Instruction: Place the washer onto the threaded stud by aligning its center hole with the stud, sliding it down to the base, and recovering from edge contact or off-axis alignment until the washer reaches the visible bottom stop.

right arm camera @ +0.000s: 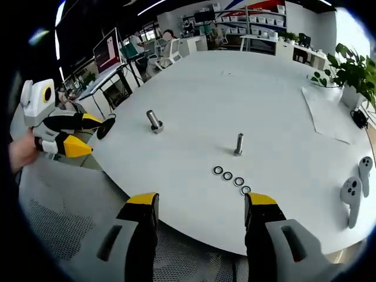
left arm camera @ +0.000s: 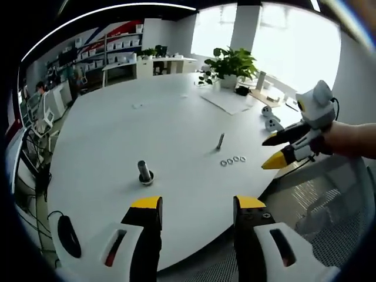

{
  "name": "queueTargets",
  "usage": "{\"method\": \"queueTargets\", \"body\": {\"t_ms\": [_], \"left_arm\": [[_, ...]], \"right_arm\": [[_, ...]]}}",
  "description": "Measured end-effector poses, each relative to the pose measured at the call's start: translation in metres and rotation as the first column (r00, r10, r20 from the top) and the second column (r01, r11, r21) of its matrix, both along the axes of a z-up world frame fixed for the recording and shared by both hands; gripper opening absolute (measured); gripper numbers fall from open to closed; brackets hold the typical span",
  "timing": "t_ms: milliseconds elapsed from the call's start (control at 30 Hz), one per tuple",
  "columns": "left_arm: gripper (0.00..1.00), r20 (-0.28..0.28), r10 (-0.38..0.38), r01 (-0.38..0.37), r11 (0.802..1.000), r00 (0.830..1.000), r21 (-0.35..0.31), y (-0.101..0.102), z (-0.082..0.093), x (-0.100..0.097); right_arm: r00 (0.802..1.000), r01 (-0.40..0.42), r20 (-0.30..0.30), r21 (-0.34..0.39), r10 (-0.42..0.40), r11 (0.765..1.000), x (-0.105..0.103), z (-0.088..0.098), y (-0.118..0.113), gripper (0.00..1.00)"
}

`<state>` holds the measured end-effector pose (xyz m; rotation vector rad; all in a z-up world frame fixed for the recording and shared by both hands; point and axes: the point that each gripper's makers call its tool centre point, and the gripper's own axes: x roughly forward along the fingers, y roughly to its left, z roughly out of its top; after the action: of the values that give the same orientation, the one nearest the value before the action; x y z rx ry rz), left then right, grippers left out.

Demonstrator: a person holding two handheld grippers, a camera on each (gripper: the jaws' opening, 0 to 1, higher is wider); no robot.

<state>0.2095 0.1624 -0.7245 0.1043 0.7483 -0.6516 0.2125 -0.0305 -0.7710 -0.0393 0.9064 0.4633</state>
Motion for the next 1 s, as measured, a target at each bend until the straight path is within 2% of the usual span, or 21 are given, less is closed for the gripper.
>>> {"method": "queueTargets", "body": {"t_ms": [167,267,367,600,1000], "left_arm": [[0.52,-0.036,-0.032,0.031,0.999,0.999,-0.010,-0.009,-0.007,-0.007],[0.53,-0.027,-0.049,0.048,0.999,0.998,-0.023,-0.014,-0.005,-0.009],[0.52,-0.019,-0.047,0.047,0.999,0.999,-0.025,-0.013,-0.002,-0.007],[0.52,-0.029,-0.047,0.046,0.999,0.998,-0.027,-0.012,-0.004,-0.009],[0.53,-0.054,-0.064,0.063,0.998,0.996,-0.026,-0.016,-0.009,-0.015]], "right_arm": [[1.000,0.007,-0.004,-0.029,-0.007,1.000,-0.001,-0.003,-0.005,0.61],[1.000,0.003,-0.005,-0.045,-0.004,0.999,-0.001,-0.005,-0.007,0.61],[1.000,-0.001,-0.005,-0.063,0.001,0.998,-0.001,-0.006,-0.009,0.61],[1.000,0.001,-0.026,-0.084,-0.003,0.996,-0.005,-0.010,-0.012,0.61],[1.000,0.002,-0.028,-0.099,-0.005,0.995,-0.005,-0.012,-0.014,0.61]]}}
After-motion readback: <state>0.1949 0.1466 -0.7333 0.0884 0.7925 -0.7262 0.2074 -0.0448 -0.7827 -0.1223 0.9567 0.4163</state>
